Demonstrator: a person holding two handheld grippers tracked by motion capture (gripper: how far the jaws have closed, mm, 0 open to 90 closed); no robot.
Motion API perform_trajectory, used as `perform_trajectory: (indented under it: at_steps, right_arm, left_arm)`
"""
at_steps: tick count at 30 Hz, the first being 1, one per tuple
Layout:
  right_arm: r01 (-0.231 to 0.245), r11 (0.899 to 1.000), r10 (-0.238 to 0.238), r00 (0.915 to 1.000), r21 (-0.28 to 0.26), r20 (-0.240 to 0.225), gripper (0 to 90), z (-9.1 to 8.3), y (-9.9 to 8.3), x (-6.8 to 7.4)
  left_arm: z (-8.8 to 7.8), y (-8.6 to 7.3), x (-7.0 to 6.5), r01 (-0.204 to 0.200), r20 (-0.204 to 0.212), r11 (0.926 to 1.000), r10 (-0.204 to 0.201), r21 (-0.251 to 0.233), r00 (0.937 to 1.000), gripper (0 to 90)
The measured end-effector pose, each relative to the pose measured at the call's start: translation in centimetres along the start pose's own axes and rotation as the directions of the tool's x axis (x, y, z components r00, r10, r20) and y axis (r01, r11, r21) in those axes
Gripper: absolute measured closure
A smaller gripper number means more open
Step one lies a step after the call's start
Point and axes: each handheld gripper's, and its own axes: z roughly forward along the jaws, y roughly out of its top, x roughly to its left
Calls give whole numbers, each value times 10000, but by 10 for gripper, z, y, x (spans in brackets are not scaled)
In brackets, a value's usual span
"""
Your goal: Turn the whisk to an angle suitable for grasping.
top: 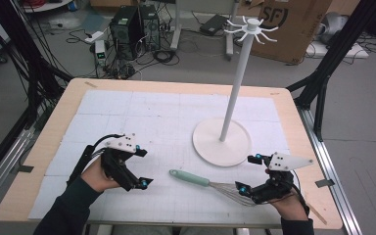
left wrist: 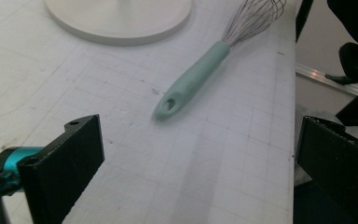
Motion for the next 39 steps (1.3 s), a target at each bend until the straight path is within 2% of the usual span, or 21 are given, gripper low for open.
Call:
perform_trajectory:
  at_steps: [4,8,15,18,22,25,27,33,39]
  right_arm:
    - [5,9999,-5,10000,105,13,4,4,1,1]
    - [-41,9996,37,9999,285,143,4,8,2,2]
    - [175,9994,-174,9998,310,-21,4,11,6,5]
    - [235,9991,-232,9997,345,-95,4,14,9,6]
    - [223,9978,-215,9997,620,-137,4,18,10,7]
    - [275,9967,-269,9996,761,-80,4,20,11,7]
    - [313,9967,-308,9995,743,-79,5,22,11,8]
    - [290,9977,-300,9994,614,161,4,22,9,10]
    - [311,9987,-321,9992,413,253,4,17,9,14]
  left_arm:
    - [-9,-10,0,184,-275,9984,-199,-539,9994,17]
    - [-15,-19,2,298,-334,9953,-330,-925,9989,17]
    - [-26,-34,3,522,-488,9831,-616,-1757,9969,17]
    - [-30,-39,4,422,-654,9815,-553,-1870,9963,17]
    - [-32,-44,2,338,-634,9795,-472,-1984,9969,17]
    - [-32,-46,0,231,-653,9824,-357,-1854,9972,17]
    - [-33,-47,-1,146,-788,9846,-287,-1743,9965,17]
    - [-38,-46,-1,69,-794,9774,-242,-2113,9966,17]
    - [-35,-42,-5,-110,-779,9797,-47,-2002,9969,17]
